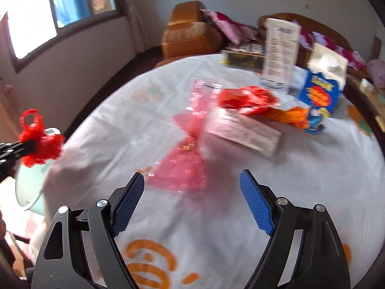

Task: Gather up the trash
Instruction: 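Carry the red bag over the bin with the left tool while the right tool grasps the pink clear wrapper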

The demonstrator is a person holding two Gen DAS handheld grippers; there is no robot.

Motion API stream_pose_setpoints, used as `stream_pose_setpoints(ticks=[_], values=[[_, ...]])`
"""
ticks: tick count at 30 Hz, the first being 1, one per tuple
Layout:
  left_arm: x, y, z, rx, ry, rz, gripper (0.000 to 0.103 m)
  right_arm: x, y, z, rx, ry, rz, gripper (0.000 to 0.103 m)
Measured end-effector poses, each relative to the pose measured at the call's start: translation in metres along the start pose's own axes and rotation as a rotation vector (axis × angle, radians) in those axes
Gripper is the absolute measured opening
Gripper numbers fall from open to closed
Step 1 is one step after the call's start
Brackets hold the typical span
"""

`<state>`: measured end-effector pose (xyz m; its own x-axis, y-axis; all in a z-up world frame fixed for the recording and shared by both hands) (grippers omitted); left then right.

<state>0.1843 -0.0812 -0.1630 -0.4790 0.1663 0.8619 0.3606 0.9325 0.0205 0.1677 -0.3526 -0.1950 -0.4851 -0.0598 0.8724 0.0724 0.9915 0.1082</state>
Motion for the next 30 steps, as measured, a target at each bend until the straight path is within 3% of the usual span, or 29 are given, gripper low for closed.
stream_pose_setpoints(ticks=[8, 11, 16, 23, 25, 26, 30], values=[[-0.003, 0.007, 0.0, 0.004, 0.008, -0.001, 0.011, 0.029, -0.093, 0.01, -0.134, -0.046, 0.219, 0.081], [-0.003, 0.008, -0.001, 0.007, 0.006, -0.004, 0.011, 0.033, -0.106, 0.017, -0.192, -0.057, 0.17, 0.081], [0.003, 0.009, -0.001, 0.009, -0.006, -0.005, 0.011, 0.042, -0.092, 0.019, -0.236, -0.107, 0.045, 0.078], [0.0, 0.013, 0.001, 0.013, 0.006, -0.002, 0.011, 0.013, -0.085, -0.003, -0.318, -0.062, -0.081, 0.061], [-0.002, 0.012, 0.001, 0.009, 0.011, 0.0, 0.011, 0.003, -0.084, -0.003, -0.329, -0.043, -0.104, 0.043], [-0.002, 0.012, 0.001, 0.009, 0.013, 0.002, 0.011, -0.001, -0.083, -0.003, -0.329, -0.032, -0.126, 0.022], [0.002, 0.015, 0.0, 0.008, 0.002, 0.0, 0.011, 0.011, -0.076, -0.006, -0.282, -0.078, -0.128, 0.01]])
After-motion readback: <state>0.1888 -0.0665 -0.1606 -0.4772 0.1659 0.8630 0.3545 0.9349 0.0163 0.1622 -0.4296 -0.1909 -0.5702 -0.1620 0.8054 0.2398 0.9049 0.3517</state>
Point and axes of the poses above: each gripper's, at about its wrist camera, not at the fingertips, and x roughly against the way its jaws point, y to its left, z to its underside, the point moved 7 cm from there along -x, roughly the way its jaws point, and after that the axes turned 13 degrees about y, right-handed, at the moved point
